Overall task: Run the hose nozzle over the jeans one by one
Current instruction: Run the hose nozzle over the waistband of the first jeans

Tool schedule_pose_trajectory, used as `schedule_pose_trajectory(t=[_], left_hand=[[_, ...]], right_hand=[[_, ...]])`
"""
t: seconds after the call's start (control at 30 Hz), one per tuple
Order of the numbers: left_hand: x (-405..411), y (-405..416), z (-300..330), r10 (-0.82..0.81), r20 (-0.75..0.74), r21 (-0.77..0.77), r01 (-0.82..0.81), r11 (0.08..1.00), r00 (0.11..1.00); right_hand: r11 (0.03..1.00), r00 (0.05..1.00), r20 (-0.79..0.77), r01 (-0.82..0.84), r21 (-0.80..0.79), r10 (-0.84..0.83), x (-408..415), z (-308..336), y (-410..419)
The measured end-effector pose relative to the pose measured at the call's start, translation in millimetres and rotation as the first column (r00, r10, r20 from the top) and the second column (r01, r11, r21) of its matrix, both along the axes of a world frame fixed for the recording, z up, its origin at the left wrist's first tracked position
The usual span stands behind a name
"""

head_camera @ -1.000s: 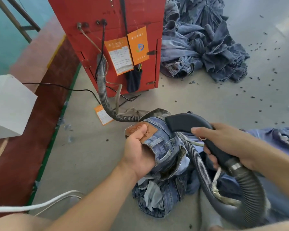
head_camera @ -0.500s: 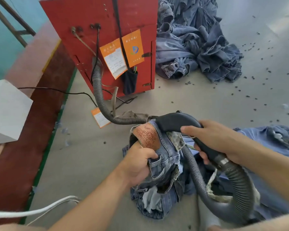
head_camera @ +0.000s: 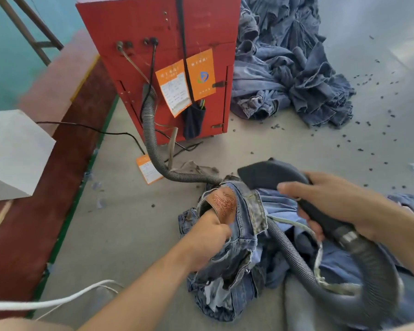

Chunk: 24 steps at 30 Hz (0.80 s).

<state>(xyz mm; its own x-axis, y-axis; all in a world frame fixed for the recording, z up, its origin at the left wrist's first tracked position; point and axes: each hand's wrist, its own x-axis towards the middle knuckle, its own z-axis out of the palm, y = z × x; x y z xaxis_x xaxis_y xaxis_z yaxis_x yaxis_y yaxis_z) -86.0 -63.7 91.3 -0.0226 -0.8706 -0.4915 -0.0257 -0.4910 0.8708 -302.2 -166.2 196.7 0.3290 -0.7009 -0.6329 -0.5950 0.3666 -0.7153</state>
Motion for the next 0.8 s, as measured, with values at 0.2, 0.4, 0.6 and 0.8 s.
schedule_pose_trajectory(t=[0.2, 0.4, 0.6, 0.8], left_hand=[[0, 9, 2, -0.072, 0.031, -0.002, 0.072, 0.997, 0.997], [9, 9, 1, -0.161, 0.097, -0.016, 0.163, 0.986, 0.982], [6, 19, 13, -0.192, 0.073, -0.016, 0.194, 0.981, 0.979], [28, 13, 25, 0.202, -0.529, 0.106, -0.172, 0.979, 0.824]], right_hand=[[0.996, 0.994, -0.083, 0.064, -0.061, -0.069, 22, -15, -4], [0.998, 0.999, -0.020, -0.032, 0.056, 0.033, 8, 4, -10], [0.992, 0.985, -0.174, -0.006, -0.122, -0.015, 13, -10, -21], [0.954, 0.952, -0.096, -0.297, -0.046, 0.291, -16, 20, -2]])
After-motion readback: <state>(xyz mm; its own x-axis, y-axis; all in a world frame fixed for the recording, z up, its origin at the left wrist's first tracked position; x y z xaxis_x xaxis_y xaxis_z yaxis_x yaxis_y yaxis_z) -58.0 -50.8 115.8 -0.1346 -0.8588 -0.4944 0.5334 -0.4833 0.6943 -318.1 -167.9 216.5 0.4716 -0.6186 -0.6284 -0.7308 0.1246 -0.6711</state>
